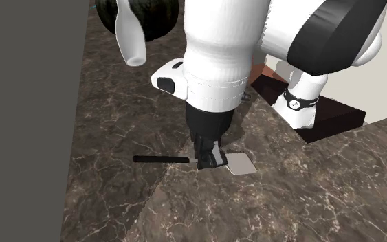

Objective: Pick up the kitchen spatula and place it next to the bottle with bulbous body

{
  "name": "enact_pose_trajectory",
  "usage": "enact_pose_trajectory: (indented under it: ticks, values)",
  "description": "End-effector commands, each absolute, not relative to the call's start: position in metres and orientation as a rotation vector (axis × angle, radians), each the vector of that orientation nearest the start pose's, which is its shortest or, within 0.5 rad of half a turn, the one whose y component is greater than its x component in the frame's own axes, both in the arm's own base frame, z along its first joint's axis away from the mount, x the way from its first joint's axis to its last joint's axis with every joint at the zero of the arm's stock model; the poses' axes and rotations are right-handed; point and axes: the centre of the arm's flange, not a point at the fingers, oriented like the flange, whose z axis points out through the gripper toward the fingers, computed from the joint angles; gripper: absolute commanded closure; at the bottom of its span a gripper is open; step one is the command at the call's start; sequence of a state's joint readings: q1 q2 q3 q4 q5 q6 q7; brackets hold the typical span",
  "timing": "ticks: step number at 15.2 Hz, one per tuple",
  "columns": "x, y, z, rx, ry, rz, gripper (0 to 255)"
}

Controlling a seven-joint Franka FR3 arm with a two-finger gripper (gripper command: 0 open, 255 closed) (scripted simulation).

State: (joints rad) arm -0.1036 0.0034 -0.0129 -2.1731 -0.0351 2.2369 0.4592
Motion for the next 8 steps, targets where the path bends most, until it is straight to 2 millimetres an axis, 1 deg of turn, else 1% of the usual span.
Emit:
enact_pose_trajectory:
  ticks: [1,8]
  values:
    - [0.536,-0.064,0.407,-3.037,0.865,-0.101,255]
    - [0.536,-0.064,0.444,-3.037,0.865,-0.101,255]
